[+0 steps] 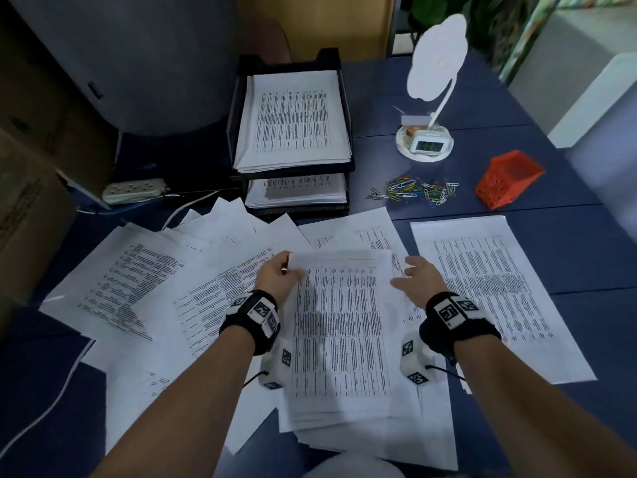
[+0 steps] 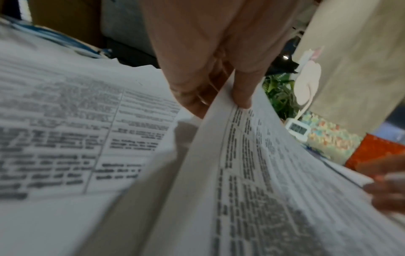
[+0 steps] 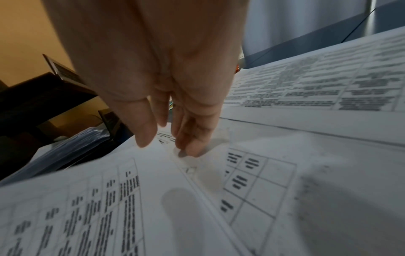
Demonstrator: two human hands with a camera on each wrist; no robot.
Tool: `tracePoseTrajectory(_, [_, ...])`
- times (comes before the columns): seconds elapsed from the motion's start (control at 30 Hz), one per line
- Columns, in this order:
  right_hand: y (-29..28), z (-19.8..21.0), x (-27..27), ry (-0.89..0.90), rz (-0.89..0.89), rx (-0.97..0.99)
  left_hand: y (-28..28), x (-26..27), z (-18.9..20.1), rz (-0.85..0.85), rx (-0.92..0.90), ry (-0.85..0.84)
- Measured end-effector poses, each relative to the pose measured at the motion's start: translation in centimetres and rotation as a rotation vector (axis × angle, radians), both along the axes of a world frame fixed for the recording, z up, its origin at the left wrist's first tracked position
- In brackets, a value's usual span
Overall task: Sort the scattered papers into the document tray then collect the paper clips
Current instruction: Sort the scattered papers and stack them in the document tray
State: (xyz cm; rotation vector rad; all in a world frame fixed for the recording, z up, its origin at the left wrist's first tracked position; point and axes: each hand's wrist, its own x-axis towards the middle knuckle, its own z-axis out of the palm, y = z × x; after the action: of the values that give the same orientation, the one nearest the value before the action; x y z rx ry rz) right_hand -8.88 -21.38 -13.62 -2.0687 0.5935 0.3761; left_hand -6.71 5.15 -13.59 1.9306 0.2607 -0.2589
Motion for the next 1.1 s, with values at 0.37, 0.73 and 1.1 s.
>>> tracePoseTrajectory(0.37, [-0.8,-0.2,-1.7,0.162,0.29,-0.188,1.7,-1.0,-1.3,0.007,0.411,0.035])
tracePoseTrajectory(0.73, [-1.2,-0.6,-2.2,0.105,0.127,0.046,1.6,0.7,-0.3,0.082,0.187,0.173])
tracePoseTrajectory(1.1, [-0.2,-0.1,-1.2,0.094,0.04,0.078,0.8,-2.7,-1.9,-0.039,0.206,0.155])
